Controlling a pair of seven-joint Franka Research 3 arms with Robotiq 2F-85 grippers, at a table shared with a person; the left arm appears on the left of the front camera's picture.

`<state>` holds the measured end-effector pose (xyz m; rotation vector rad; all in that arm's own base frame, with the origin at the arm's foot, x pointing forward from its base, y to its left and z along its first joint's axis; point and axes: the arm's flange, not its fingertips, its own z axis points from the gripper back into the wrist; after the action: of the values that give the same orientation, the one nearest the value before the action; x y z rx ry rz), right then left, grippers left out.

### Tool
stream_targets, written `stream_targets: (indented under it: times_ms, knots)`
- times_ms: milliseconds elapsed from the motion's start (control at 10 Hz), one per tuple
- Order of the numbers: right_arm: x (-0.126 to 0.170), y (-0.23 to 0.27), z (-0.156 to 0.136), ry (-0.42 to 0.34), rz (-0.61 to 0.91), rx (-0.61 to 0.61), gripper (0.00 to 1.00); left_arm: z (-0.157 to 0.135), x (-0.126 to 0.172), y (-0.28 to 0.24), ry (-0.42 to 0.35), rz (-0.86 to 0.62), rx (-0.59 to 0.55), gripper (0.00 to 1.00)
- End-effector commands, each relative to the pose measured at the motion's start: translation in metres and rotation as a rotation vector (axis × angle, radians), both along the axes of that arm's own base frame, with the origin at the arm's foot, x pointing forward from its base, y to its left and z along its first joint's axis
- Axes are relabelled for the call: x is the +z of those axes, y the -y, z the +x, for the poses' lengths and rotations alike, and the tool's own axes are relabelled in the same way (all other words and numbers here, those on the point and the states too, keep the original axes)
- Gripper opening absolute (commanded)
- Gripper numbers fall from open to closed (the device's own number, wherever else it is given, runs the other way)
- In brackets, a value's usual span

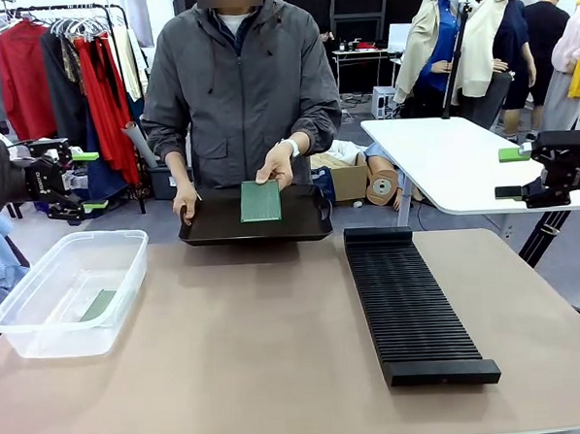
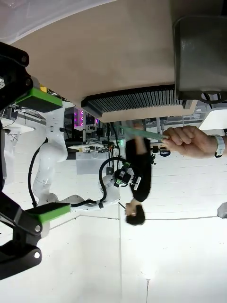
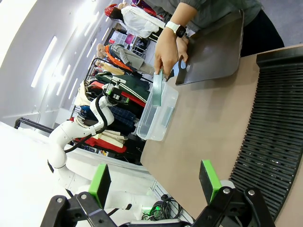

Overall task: Sort PCBs into racks and boxes based on the side picked up.
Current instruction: Pick up the Blank PCB handed by the Human.

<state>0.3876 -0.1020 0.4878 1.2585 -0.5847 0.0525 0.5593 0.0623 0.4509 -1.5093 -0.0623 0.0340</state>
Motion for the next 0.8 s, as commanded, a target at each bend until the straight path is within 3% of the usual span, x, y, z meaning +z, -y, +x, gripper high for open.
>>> stream_targets:
  times_ms: [0,400,700]
  knots:
    - [0.002,-0.001,0.000,0.006,0.004,0.001,1.00,-0.001,0.002,-0.002,0.001,0.005,-0.011,1.00]
    - [0.002,-0.001,0.000,0.006,0.004,0.001,1.00,-0.002,-0.006,0.024,0.027,-0.014,0.007,1.00]
    - [0.002,-0.001,0.000,0.006,0.004,0.001,1.00,-0.017,-0.019,0.057,0.106,-0.058,-0.015,1.00]
